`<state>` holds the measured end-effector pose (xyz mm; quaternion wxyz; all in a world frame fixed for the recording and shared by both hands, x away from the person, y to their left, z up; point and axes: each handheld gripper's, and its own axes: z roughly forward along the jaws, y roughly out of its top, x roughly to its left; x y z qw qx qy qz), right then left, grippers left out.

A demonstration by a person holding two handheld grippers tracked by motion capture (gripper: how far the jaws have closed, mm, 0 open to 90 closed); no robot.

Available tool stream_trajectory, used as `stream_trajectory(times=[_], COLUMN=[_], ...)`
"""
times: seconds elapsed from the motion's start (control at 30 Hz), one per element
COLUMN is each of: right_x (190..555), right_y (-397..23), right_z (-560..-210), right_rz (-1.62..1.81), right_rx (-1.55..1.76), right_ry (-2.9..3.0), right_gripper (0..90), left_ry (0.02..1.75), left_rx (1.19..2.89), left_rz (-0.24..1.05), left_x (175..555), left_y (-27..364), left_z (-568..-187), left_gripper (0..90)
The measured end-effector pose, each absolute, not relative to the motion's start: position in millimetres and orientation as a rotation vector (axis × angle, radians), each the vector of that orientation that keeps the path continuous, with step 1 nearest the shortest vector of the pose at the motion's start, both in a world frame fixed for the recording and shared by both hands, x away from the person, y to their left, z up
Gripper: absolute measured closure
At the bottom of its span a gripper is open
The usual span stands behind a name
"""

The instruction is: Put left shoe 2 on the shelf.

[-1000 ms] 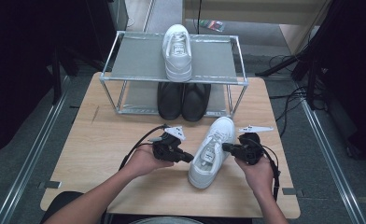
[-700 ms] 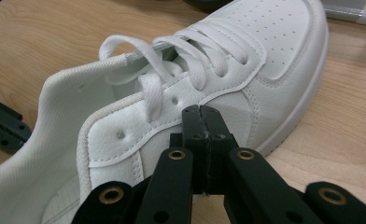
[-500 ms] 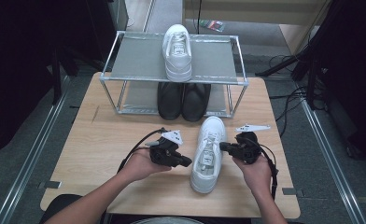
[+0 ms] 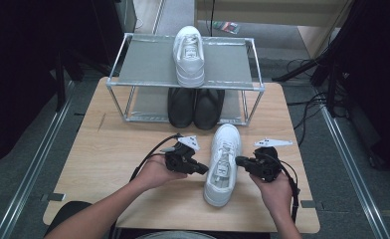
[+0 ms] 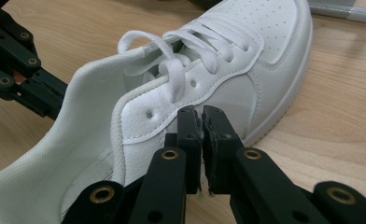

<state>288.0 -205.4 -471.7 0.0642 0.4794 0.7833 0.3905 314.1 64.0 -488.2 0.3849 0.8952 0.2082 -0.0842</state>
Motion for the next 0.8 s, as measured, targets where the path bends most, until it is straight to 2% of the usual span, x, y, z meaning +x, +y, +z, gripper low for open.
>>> stream_trajectory(times=[0.4,0.53,0.7,0.8], right_x=[289,289,288,284], right_y=[-215,-217,-217,-218], right_z=[-472,-472,-470,-466], right_rz=[1.161,1.158,1.151,1.172], right_rx=[1.476,1.480,1.473,1.453], right_ry=[2.336,2.323,2.313,2.286], right_gripper=[87.2,85.6,84.8,82.5], left_ry=[0.493,0.467,0.488,0.498], left_rx=[2.272,2.289,2.283,2.281], left_rz=[-0.264,-0.238,-0.245,-0.272], left_x=[307,304,308,310], left_y=[47,45,51,56], left_z=[-491,-490,-487,-484], left_gripper=[86.9,86.2,81.6,75.8])
